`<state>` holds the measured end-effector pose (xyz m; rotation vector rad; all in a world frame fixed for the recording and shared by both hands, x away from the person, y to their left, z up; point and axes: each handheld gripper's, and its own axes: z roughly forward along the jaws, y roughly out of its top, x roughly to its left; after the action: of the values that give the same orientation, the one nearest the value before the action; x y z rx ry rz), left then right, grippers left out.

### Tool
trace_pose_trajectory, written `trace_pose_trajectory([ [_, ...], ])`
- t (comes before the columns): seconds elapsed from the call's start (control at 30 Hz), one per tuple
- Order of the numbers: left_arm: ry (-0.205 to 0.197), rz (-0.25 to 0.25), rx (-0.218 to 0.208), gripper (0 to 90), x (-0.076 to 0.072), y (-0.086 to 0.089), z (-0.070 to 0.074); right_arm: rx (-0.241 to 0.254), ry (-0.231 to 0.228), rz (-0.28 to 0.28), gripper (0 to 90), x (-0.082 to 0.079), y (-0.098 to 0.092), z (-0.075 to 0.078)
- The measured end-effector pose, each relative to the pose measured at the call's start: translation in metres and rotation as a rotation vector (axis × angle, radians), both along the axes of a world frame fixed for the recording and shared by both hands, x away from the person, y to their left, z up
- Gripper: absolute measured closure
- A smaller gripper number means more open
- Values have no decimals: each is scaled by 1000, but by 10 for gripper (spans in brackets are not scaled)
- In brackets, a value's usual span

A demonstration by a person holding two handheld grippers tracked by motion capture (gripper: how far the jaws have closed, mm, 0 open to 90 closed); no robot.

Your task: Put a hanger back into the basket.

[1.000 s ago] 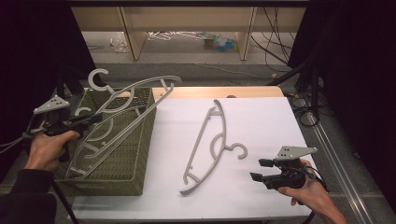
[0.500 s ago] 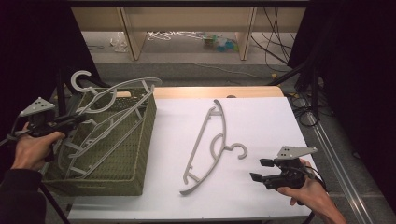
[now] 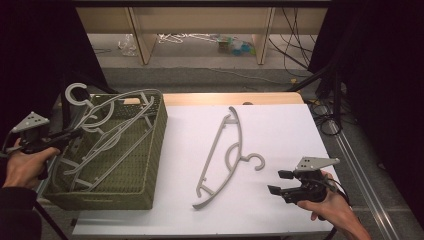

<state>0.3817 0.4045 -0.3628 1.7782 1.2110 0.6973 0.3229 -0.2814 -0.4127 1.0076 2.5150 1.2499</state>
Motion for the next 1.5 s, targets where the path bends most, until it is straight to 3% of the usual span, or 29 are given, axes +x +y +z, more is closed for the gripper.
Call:
trace_pose_trajectory([
  [0.6, 55, -27, 27, 810, 0, 4, -17, -4, 4, -8, 330, 0, -1, -2],
  [0.8, 57, -44, 36, 809, 1, 5, -19, -5, -4, -5, 331, 1, -2, -2],
  [0.87, 59, -40, 50, 809, 3, 5, -20, -2, -1, -13, 331, 1, -2, -2],
  [1.0, 82, -47, 129, 809, 8, -2, -23, -1, 15, -9, 331, 1, -1, -4],
  [1.07, 113, -70, 212, 809, 10, -6, -23, -1, 12, -6, 331, 1, -1, -5],
  [1.1, 99, -58, 188, 807, 11, -10, -25, -3, 12, -6, 332, 1, 0, -5],
  [1.13, 120, -83, 250, 807, 11, -8, -22, -2, 4, -3, 332, 2, -1, -5],
  [1.17, 99, -51, 196, 808, 12, -13, -26, 2, 10, -5, 332, 1, -1, -4],
  [1.27, 141, -71, 257, 808, 13, -10, -24, 0, 18, -13, 332, 1, -2, -4],
  [1.37, 182, -66, 264, 804, 17, -11, -27, -1, 14, -10, 332, 2, -2, -5],
  [1.47, 194, -54, 269, 802, 18, -13, -28, 0, 15, -7, 332, 2, -1, -4],
  [1.5, 221, -48, 280, 800, 21, -16, -30, -2, 14, -9, 332, 2, -1, -4],
])
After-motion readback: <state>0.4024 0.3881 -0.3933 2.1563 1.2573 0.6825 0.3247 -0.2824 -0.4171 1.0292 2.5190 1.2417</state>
